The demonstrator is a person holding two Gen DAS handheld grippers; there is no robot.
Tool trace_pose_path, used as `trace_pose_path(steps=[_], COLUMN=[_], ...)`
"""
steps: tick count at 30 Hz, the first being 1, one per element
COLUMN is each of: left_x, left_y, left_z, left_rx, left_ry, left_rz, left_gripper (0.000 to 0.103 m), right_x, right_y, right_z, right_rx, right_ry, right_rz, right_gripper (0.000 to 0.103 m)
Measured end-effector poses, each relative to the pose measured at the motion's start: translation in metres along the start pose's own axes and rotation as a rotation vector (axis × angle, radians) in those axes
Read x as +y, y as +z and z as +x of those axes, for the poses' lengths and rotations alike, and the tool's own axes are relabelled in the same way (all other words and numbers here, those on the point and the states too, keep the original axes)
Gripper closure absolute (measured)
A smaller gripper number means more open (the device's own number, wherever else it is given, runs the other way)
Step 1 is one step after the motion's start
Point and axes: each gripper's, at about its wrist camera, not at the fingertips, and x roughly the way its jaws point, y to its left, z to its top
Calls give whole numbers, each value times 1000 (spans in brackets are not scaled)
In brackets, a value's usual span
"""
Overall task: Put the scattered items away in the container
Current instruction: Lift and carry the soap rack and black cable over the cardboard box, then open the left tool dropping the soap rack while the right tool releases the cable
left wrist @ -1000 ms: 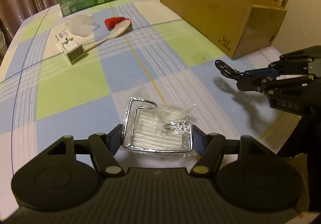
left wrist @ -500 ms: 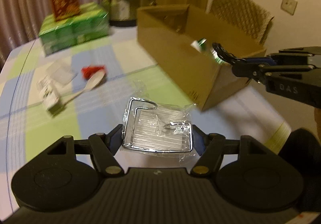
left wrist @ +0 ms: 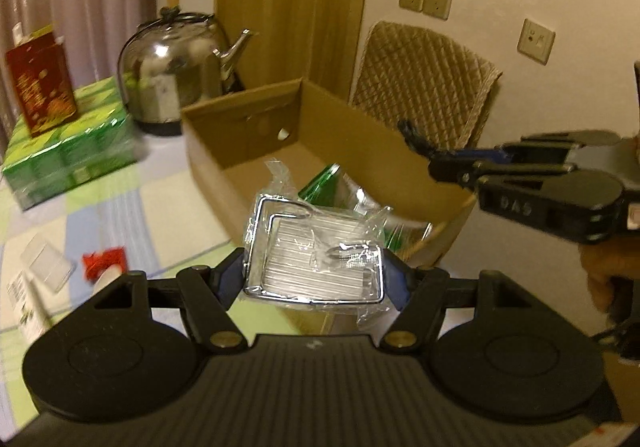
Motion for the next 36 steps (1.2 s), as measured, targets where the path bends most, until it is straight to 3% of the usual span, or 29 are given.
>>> trace_pose_path(steps=[7, 16, 18, 20, 31, 36], left_x=[-12, -13, -13, -12, 11, 24], left_y=[23, 29, 28, 27, 8, -6], left_z=[34, 63, 66, 63, 20, 6], left_rx=[7, 37, 38, 22, -20, 0], left_ry=[-17, -14, -11, -2, 39, 50], left_rz=[38, 68, 63, 63, 21, -18], left_gripper=[37, 37, 32, 22, 21, 20], right_x=[-25, -38, -39, -40, -32, -23], right_y=[1, -2, -3, -4, -5, -1], right_z=[14, 28, 29, 30, 37, 40], right_rx=[12, 25, 28, 30, 46, 46], right_ry=[-4, -11, -10, -9, 14, 29], right_rz=[46, 75, 77, 80, 74, 57], right_gripper=[91, 91, 91, 91, 91, 91])
